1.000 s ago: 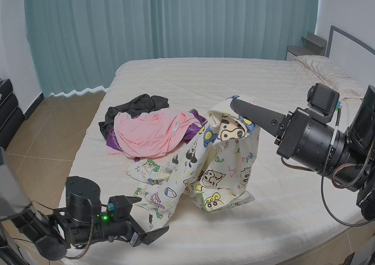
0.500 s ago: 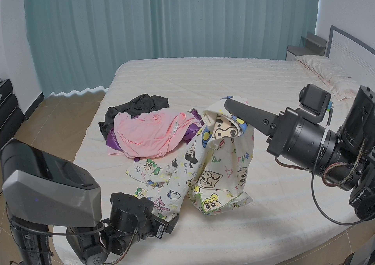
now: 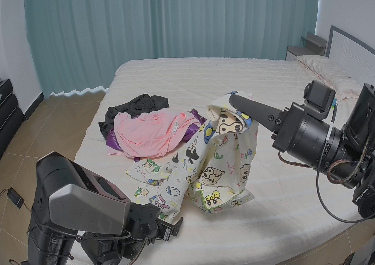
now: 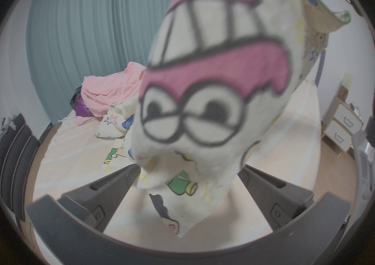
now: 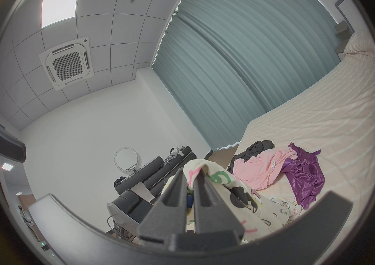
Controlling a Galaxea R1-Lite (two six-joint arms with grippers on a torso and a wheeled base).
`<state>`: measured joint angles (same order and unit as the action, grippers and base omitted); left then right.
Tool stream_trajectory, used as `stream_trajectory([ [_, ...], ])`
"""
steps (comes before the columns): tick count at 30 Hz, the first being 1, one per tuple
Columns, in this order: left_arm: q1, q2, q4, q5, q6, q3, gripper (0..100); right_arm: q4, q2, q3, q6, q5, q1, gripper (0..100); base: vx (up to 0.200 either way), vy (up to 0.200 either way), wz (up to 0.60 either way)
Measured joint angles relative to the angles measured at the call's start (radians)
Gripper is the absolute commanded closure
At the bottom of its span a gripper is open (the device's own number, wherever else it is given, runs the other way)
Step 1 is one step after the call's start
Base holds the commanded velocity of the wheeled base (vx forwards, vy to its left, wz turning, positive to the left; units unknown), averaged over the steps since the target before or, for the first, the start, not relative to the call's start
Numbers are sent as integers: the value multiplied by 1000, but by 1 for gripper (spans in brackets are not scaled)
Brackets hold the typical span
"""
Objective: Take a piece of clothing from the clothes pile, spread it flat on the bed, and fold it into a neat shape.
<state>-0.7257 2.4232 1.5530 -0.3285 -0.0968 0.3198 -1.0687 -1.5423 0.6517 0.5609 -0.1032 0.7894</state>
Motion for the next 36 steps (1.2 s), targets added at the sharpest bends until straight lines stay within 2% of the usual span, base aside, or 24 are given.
stream_trajectory([
  [6,8,48,0,-18,-79,72,0,1,12,-11,3,0,0,100,0,0,0],
  [7,11,56,0,-20,-86,80,100,1,14,-14,3,0,0,100,0,0,0],
  [15,41,89,0,-41,-114,98,100,-1,21,-35,2,-1,-14,100,0,0,0],
  [23,63,44,0,-62,-149,40,100,-1,35,-71,2,0,-60,100,0,0,0],
  [29,84,-81,0,-85,-188,-14,100,-6,45,-123,-2,17,-105,100,0,0,0],
  [36,117,-329,0,-148,-200,-59,100,-10,45,-164,-3,84,-169,100,0,0,0],
])
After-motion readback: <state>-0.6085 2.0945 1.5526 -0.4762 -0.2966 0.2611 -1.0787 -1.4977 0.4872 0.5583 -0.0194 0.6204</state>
